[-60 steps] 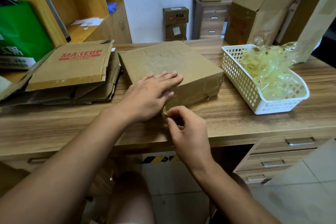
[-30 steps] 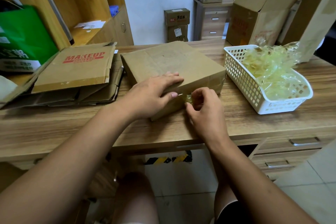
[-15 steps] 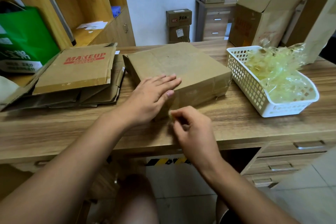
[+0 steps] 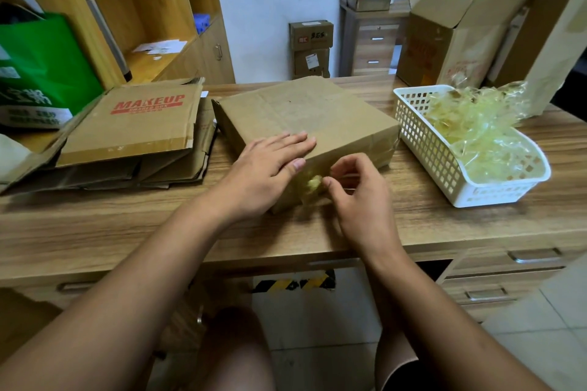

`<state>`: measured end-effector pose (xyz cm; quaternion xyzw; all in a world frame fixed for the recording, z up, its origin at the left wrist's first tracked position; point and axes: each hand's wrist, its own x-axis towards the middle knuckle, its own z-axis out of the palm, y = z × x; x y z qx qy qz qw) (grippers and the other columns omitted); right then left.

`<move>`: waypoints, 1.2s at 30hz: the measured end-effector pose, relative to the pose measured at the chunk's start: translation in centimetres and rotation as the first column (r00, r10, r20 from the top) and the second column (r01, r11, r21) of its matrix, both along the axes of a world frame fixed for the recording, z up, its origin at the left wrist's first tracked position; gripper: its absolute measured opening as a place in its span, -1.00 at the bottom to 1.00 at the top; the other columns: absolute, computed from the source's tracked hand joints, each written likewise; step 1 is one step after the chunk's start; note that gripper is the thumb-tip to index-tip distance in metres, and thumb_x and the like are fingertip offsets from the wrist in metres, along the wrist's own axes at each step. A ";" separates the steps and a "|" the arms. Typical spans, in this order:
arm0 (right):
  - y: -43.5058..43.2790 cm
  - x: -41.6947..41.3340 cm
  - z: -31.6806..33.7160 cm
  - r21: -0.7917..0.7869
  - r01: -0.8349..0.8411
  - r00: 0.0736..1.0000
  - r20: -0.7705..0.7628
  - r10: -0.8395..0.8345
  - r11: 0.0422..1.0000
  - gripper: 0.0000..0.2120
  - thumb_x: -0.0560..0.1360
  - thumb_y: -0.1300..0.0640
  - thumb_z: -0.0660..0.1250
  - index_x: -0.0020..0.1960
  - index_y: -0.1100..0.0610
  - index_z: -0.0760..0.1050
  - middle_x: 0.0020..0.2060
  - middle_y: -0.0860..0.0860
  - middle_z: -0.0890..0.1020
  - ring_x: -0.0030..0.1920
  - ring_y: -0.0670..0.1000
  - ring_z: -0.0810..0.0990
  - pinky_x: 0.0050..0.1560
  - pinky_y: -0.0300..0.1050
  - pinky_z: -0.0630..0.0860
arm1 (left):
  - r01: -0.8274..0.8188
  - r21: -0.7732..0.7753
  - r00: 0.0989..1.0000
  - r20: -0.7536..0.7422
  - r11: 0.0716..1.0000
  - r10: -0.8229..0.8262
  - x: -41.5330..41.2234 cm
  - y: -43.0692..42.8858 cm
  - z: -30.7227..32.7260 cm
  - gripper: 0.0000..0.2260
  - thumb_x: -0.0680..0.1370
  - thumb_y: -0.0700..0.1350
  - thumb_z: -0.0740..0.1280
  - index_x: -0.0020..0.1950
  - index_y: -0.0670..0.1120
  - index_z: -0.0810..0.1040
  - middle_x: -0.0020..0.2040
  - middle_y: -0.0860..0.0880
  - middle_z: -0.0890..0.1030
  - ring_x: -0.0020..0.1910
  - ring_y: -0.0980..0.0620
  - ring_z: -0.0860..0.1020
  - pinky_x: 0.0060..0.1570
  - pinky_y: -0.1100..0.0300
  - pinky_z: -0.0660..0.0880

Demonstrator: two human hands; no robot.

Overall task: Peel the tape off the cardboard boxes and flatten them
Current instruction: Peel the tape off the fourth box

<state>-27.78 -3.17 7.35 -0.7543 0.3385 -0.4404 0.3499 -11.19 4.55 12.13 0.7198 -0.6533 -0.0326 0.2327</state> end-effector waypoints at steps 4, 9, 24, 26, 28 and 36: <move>1.9 0.4 -1.0 -0.012 -0.059 0.996 0.062 0.059 0.998 -0.89 0.56 0.15 0.43 0.08 0.05 0.60 -0.03 -0.08 0.63 -0.01 -0.16 0.64 -0.01 -0.36 0.56 | -0.006 0.007 1.000 -0.003 1.000 0.006 -0.1 0.1 0.1 -0.60 0.71 -0.02 0.12 0.56 0.14 0.28 0.57 0.16 0.24 0.57 0.17 0.11 0.52 0.12 0.00; 3.0 1.3 -1.2 -0.102 -0.016 0.997 -0.080 0.008 0.995 -0.58 0.45 0.02 0.54 0.22 0.09 0.49 0.09 -0.05 0.51 0.09 -0.04 0.56 0.09 -0.10 0.59 | -0.020 0.015 1.000 -0.007 1.000 0.020 -0.4 0.0 0.3 -0.60 0.72 -0.05 0.09 0.57 0.13 0.27 0.58 0.16 0.23 0.58 0.17 0.10 0.52 0.15 -0.03; 5.2 -0.2 -0.7 -0.098 -0.165 0.986 -0.030 0.162 0.981 -0.75 0.56 0.33 0.35 0.17 0.12 0.63 0.01 -0.06 0.68 0.02 -0.16 0.63 0.08 -0.30 0.57 | -0.074 0.037 0.997 0.028 0.997 0.073 -1.4 -0.5 0.4 -0.60 0.72 -0.05 0.09 0.57 0.15 0.26 0.58 0.17 0.22 0.57 0.16 0.10 0.51 0.17 -0.03; 6.3 0.0 -1.0 -0.072 -0.290 0.956 -0.057 0.286 0.954 -0.79 0.57 0.29 0.35 0.16 0.11 0.62 -0.02 -0.08 0.68 -0.01 -0.14 0.65 0.05 -0.18 0.62 | -0.078 0.047 0.997 0.013 0.996 0.078 -1.5 -0.6 0.5 -0.60 0.72 -0.05 0.09 0.57 0.15 0.27 0.58 0.17 0.22 0.58 0.15 0.10 0.52 0.13 -0.02; 5.7 0.0 -0.8 -0.011 -0.302 0.953 -0.011 0.302 0.953 -0.80 0.57 0.29 0.37 0.15 0.10 0.62 -0.04 -0.10 0.69 -0.02 -0.16 0.65 0.04 -0.20 0.61 | -0.067 0.057 0.998 -0.005 0.996 0.067 -1.5 -0.6 0.7 -0.60 0.72 -0.04 0.09 0.57 0.14 0.27 0.58 0.16 0.22 0.58 0.16 0.09 0.53 0.09 -0.02; -0.3 -1.1 -0.1 0.244 -0.135 0.977 0.194 0.088 0.960 -0.82 0.53 0.31 0.44 0.00 0.06 0.55 -0.09 -0.01 0.67 -0.06 -0.07 0.67 0.02 -0.09 0.61 | 0.036 0.092 0.974 -0.224 0.995 -0.015 0.2 1.2 2.1 -0.68 0.66 -0.19 0.16 0.37 0.10 0.43 0.52 0.18 0.35 0.46 0.26 0.27 0.30 0.40 0.15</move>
